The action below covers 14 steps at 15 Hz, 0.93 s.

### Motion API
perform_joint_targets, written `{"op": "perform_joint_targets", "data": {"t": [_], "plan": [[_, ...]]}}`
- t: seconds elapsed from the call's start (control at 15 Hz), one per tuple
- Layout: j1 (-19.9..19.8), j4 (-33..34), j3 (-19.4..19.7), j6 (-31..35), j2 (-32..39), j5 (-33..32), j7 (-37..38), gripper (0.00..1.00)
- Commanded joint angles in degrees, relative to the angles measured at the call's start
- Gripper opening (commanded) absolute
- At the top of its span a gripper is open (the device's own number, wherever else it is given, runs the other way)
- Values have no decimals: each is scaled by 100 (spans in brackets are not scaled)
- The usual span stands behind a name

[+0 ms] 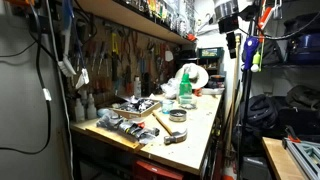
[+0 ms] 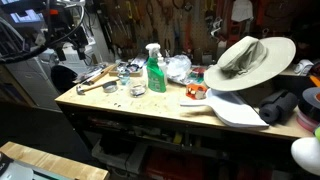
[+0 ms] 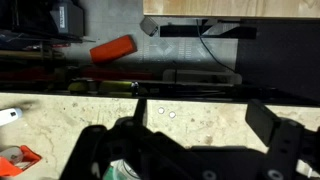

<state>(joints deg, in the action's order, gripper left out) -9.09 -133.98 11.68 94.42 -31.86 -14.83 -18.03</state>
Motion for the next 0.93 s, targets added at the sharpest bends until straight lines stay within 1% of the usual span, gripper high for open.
{"op": "perform_joint_targets", "data": {"t": [0.0,0.47,0.53,0.6,0.87], "plan": [[58,13,44,-19,-3,-19,22,100],[95,31,15,41,80,-15,34,100],[170,11,12,167,131,24,-41,100],[225,-14,-72,298,293,-14,61,100],[486,-162,-225,934,859,98,42,100]]}}
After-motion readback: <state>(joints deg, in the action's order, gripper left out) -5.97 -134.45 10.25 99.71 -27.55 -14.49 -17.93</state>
